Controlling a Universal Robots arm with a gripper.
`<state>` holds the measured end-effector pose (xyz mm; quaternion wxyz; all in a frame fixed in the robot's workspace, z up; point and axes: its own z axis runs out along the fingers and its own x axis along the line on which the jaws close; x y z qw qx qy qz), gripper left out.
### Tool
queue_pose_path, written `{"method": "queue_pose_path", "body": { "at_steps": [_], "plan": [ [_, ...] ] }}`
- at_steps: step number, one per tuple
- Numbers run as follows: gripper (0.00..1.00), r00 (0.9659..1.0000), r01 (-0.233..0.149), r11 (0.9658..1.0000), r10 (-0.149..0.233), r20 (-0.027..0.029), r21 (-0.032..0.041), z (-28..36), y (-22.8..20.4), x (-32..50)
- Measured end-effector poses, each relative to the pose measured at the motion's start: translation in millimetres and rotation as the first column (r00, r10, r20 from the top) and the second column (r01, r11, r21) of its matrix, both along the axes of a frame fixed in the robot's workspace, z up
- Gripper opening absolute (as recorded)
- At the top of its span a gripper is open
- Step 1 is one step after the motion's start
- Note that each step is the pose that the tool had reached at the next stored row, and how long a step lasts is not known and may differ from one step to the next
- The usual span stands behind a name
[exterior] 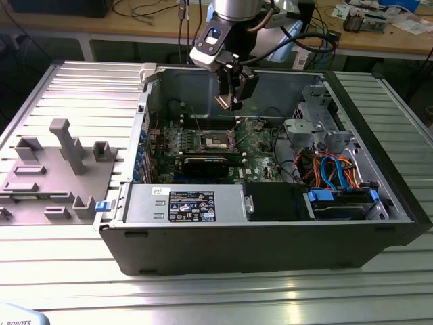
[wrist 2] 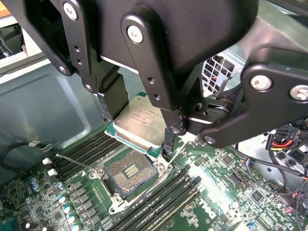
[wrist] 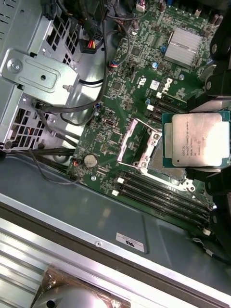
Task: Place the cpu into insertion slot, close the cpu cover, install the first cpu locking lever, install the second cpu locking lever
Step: 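Place the cpu into insertion slot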
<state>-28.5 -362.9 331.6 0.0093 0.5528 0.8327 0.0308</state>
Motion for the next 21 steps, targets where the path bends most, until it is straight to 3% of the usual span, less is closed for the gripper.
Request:
{"method": "queue_pose_path", "body": {
  "at_steps": [21],
  "plan": [
    [0.54,0.9993,0.036,0.9993,-0.036,0.0,0.0,0.0,0.0,0.0]
  ]
}}
